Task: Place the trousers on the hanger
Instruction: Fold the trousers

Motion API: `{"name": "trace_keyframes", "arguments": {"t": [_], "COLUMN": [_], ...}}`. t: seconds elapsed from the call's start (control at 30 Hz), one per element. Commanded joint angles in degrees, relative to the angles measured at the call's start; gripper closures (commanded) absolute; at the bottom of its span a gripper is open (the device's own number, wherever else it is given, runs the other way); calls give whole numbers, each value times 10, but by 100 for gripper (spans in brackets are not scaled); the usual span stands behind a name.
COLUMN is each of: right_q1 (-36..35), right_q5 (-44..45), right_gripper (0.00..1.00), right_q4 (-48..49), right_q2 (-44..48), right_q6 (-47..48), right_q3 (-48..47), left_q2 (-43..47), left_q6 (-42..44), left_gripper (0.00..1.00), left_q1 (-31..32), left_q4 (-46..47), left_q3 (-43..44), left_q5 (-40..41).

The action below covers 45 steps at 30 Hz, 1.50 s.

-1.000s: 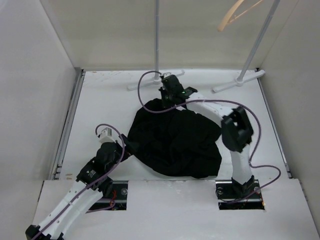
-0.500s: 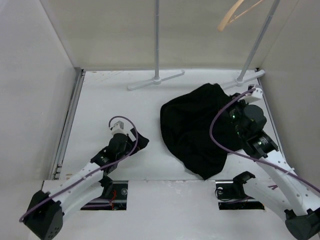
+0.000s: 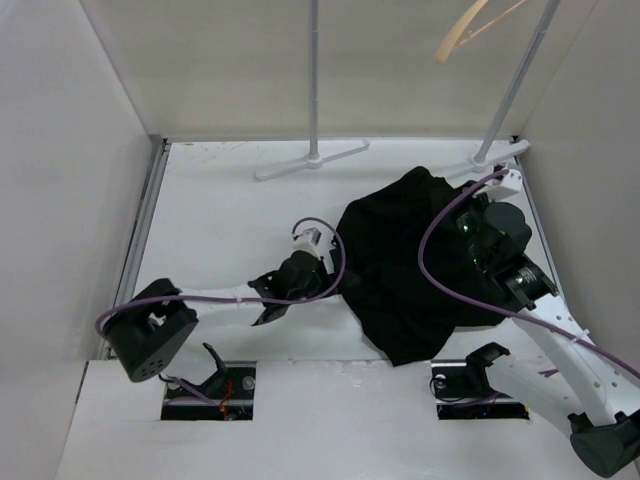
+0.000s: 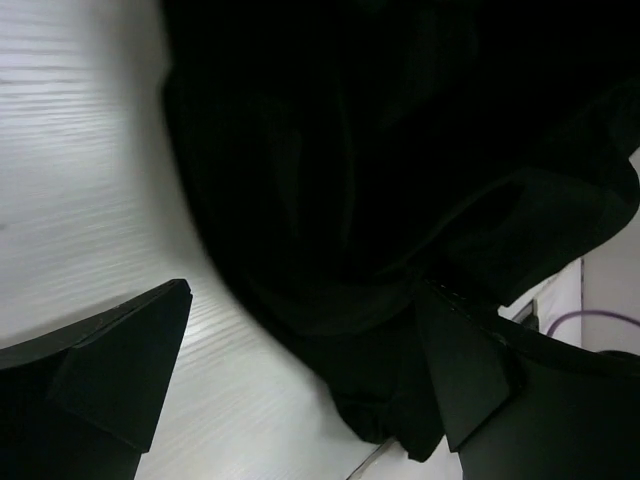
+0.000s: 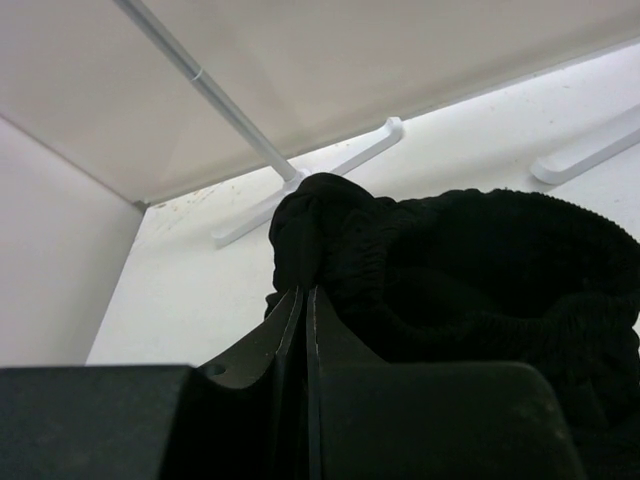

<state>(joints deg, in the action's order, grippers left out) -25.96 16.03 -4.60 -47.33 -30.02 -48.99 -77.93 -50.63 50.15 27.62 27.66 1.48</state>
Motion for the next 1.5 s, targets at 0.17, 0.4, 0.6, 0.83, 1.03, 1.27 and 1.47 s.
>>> {"name": "trace_keyframes", "arguments": {"t": [0.17, 0.4, 0.6, 0.83, 1.03, 1.27, 1.47], "right_q1": [-20, -77, -176, -358, -477, -254, -21], "right_q5": [-1, 22, 65, 148, 287, 271, 111], "right_gripper": [91, 92, 93, 93, 94, 94, 99], "right_q4": [37, 21, -8, -23, 15, -9, -26], "right_q2": [-14, -14, -9, -17, -10, -36, -103], "right_q6": [3, 36, 87, 166, 241, 115, -79], "right_q3": [-44, -106, -224, -356, -356, -221, -84], "left_q2": [-135, 87, 315, 412, 405, 153, -68], "left_q6": [12, 14, 24, 33, 68, 85, 167], "left_gripper": [51, 90, 92, 91, 90, 89, 53], "left_q1": [57, -89, -275, -400, -455, -437, -352], "left_q4": [66, -49, -220, -304, -322, -269, -261], "left_q3": [109, 47, 68, 212, 324, 411, 499], "left_q5": [-2, 125, 160, 172, 167, 115, 136]}}
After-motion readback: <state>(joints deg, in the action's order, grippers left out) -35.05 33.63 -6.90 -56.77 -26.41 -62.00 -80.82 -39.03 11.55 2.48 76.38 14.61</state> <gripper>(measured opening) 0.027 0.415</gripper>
